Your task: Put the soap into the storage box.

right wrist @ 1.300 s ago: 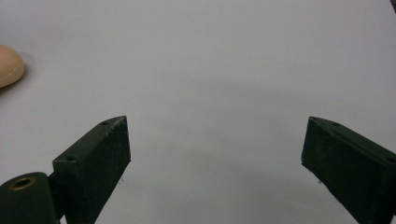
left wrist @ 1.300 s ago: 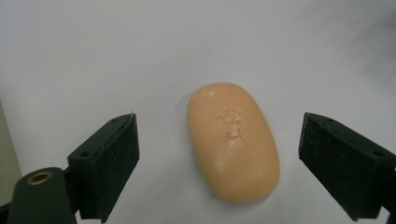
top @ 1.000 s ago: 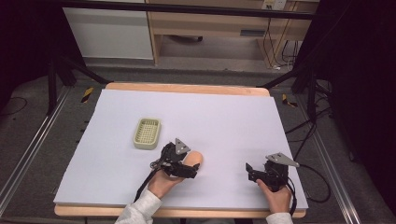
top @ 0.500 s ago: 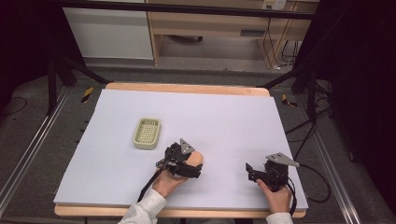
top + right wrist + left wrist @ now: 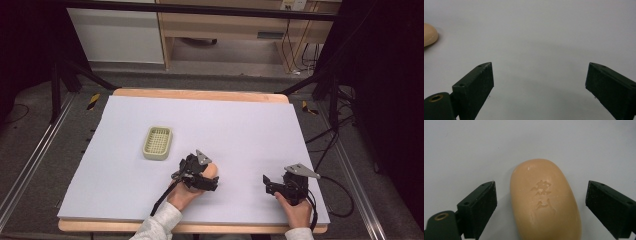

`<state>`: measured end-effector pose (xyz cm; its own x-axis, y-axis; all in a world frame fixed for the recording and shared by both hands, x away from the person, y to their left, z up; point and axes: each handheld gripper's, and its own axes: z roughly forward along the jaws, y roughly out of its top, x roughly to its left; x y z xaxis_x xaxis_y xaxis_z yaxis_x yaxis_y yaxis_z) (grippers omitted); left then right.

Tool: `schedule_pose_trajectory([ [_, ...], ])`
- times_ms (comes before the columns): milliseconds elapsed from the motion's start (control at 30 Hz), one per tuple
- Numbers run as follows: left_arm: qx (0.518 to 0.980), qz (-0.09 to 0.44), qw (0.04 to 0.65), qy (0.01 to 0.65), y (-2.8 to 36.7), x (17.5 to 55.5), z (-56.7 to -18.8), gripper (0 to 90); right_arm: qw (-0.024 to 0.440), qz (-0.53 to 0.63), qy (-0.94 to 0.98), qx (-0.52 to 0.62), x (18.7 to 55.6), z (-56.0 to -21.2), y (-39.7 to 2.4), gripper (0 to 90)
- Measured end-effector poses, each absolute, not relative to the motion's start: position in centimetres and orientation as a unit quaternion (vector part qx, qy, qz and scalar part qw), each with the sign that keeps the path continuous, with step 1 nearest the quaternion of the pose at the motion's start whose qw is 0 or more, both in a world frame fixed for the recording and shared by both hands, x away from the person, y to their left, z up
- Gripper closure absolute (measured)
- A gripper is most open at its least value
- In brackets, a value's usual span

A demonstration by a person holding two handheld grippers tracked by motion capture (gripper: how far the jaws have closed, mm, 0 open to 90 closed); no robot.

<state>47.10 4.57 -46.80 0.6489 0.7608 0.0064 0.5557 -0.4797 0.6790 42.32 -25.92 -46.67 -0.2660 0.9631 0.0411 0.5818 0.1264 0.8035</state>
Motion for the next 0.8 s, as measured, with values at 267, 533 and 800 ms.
schedule_pose_trajectory([
  [267,0.848,0.152,0.316,0.397,4.2,47.4,-47.7,10.5,0.256,0.369,0.705,0.549,42.3,-46.7,-26.0,8.4],
  [533,0.844,0.158,0.318,0.403,4.2,47.4,-47.9,15.5,0.255,0.368,0.704,0.551,42.3,-46.7,-25.9,8.4],
  [800,0.841,0.163,0.317,0.408,4.1,47.2,-47.7,21.1,0.254,0.368,0.705,0.55,42.4,-46.7,-25.9,8.4],
])
